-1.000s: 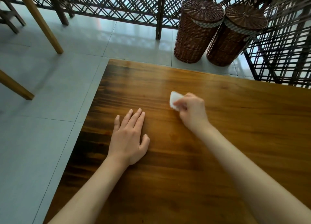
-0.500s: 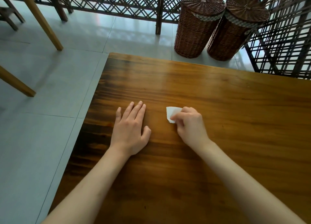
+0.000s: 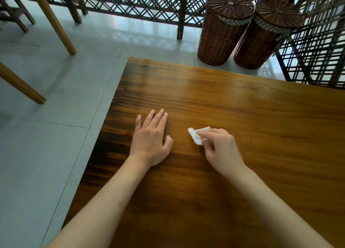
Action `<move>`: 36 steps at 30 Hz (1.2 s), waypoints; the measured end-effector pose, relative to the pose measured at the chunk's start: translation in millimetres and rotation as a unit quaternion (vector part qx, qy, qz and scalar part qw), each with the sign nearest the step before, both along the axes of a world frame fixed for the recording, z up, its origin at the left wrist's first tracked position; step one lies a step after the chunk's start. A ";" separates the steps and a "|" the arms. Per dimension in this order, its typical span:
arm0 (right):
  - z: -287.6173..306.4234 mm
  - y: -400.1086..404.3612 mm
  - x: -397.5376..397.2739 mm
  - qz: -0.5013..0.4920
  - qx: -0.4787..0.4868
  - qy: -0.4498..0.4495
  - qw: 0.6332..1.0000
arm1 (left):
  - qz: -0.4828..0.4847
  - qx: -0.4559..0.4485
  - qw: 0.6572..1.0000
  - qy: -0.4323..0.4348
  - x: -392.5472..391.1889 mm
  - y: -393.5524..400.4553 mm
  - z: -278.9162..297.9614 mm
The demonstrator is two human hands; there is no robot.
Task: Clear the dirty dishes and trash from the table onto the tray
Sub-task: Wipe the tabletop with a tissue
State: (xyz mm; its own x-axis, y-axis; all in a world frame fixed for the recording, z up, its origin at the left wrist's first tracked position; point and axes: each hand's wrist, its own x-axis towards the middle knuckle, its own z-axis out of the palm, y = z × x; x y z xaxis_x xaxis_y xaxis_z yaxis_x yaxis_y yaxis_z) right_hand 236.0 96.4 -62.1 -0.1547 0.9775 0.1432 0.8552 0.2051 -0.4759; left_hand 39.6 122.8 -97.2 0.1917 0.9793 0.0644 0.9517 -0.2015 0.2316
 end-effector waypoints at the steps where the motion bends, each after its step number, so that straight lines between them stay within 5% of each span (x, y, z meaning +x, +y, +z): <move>1: -1.0 -0.5 -4.2 -0.014 -0.005 -0.002 1.000 | -0.001 -0.002 1.000 0.002 0.2 0.5 0.0; 9: -5.2 -4.3 -24.1 -0.142 -0.054 -0.037 0.988 | 0.000 0.023 0.999 -0.043 0.1 -33.8 14.4; 21: 7.6 -9.0 -33.8 -0.078 -0.063 -0.097 0.990 | 0.065 -0.013 0.996 -0.053 -23.5 -135.9 24.0; 36: -3.1 -57.2 -64.0 -0.049 0.022 0.001 0.999 | 0.058 -0.017 0.996 -0.060 -66.8 -168.9 20.1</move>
State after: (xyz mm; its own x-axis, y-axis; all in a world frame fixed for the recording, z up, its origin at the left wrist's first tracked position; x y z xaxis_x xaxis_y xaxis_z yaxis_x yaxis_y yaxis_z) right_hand 172.1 39.2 -65.2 -0.0584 0.9808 0.1860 0.8709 0.1411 -0.4707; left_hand -27.3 -46.2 -77.1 0.0691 0.9965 0.0462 0.9329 -0.0810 0.3508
